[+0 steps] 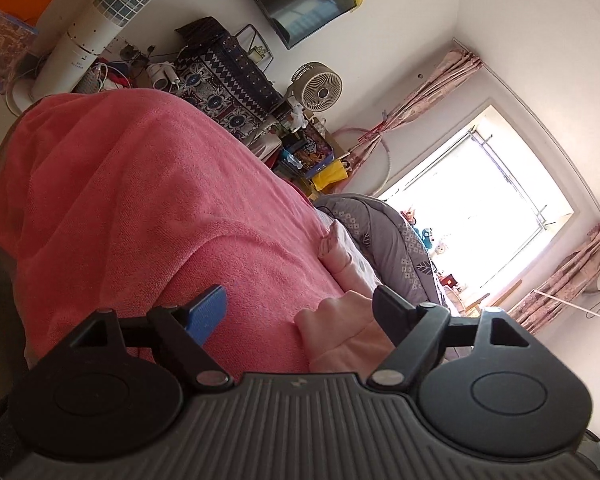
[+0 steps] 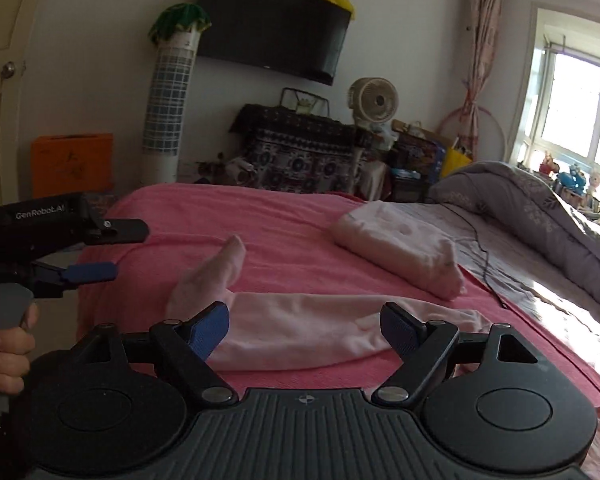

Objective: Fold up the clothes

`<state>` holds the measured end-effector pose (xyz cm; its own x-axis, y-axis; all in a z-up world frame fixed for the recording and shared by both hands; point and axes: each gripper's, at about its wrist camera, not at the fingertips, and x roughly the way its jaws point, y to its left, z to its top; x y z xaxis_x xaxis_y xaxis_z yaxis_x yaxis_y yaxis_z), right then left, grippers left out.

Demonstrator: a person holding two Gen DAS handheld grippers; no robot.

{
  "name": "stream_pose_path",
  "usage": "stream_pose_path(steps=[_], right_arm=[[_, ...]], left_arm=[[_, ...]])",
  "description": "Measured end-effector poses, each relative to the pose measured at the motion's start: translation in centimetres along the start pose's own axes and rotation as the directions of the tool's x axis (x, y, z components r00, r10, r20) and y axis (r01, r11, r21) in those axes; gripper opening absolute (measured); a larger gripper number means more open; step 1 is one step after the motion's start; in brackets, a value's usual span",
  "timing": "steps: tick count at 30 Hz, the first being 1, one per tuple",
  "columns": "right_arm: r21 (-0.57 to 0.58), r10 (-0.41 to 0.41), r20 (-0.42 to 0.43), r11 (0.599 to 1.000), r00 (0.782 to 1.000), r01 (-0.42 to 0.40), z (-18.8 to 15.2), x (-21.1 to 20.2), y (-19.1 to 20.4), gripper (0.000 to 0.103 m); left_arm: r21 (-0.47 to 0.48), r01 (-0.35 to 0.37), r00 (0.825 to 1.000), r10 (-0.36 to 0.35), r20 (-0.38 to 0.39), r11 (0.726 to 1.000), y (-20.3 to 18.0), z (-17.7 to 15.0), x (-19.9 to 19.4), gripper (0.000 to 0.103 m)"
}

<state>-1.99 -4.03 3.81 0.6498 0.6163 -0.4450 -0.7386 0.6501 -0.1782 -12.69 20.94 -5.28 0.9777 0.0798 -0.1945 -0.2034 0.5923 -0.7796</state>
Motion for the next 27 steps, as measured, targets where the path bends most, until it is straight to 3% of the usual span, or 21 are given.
stream_pose_path(steps=[2,3,6,8,10,14,16,21,22,23,25,27], right_arm=[[0.018,0.026,-0.047,1.0,0.999,-0.026,0.7,2.8,1.1,0.055],[0.032,0.019,-0.073,0.999,0.997,-0.017,0.9,4.1,1.3,0.052],[0.065,-0.092,-0.141,0.993,0.986,0.102,0.4,6.2,0.2,0.052],[0.068,-0.171,-0.17,0.98,0.97,0.185,-0.2,6.5,-0.7,0.058],[0.077,-0.202,-0.194,0.972,0.96,0.22,-1.3,6.5,-1.6,0.06],[0.133,-0.176,-0.181,0.97,0.968,0.202,-3.0,6.0,-2.8,0.064],[0.155,-0.174,-0.175,0.967,0.969,0.202,-3.5,5.9,-3.1,0.067],[0.199,-0.168,-0.164,0.959,0.972,0.199,-4.0,5.9,-3.8,0.072],[0.207,-0.166,-0.164,0.958,0.972,0.198,-4.1,5.9,-3.9,0.073],[0.215,-0.164,-0.163,0.956,0.973,0.198,-4.1,5.9,-4.1,0.074],[0.229,-0.16,-0.159,0.954,0.974,0.195,-4.2,5.9,-4.2,0.075],[0.237,-0.154,-0.153,0.953,0.976,0.187,-4.2,5.7,-4.4,0.076]], left_arm=[[-0.013,0.02,1.0,-0.02,-0.021,1.0,0.7,0.2,0.0,0.082],[-0.018,0.03,0.999,-0.03,-0.032,0.999,1.1,0.3,0.0,0.082],[-0.015,0.069,0.995,-0.07,-0.071,0.998,1.5,0.4,0.4,0.084],[0.008,0.109,0.989,-0.108,-0.103,0.994,1.1,0.1,1.2,0.088],[0.028,0.152,0.981,-0.147,-0.129,0.988,0.2,-0.4,2.2,0.093],[0.048,0.258,0.945,-0.242,-0.222,0.965,-1.6,-1.5,4.8,0.094],[0.028,0.277,0.929,-0.26,-0.265,0.961,-2.1,-2.1,6.0,0.097],[0.001,0.254,0.948,-0.249,-0.196,0.967,-2.4,-2.5,5.9,0.099],[-0.013,0.256,0.95,-0.255,-0.181,0.966,-2.4,-2.5,5.9,0.096],[-0.024,0.276,0.947,-0.276,-0.166,0.961,-2.3,-2.5,5.7,0.087],[-0.048,0.351,0.923,-0.354,-0.153,0.935,-2.1,-2.5,5.6,0.065],[-0.064,0.397,0.901,-0.402,-0.161,0.915,-2.2,-2.4,5.7,0.059]])
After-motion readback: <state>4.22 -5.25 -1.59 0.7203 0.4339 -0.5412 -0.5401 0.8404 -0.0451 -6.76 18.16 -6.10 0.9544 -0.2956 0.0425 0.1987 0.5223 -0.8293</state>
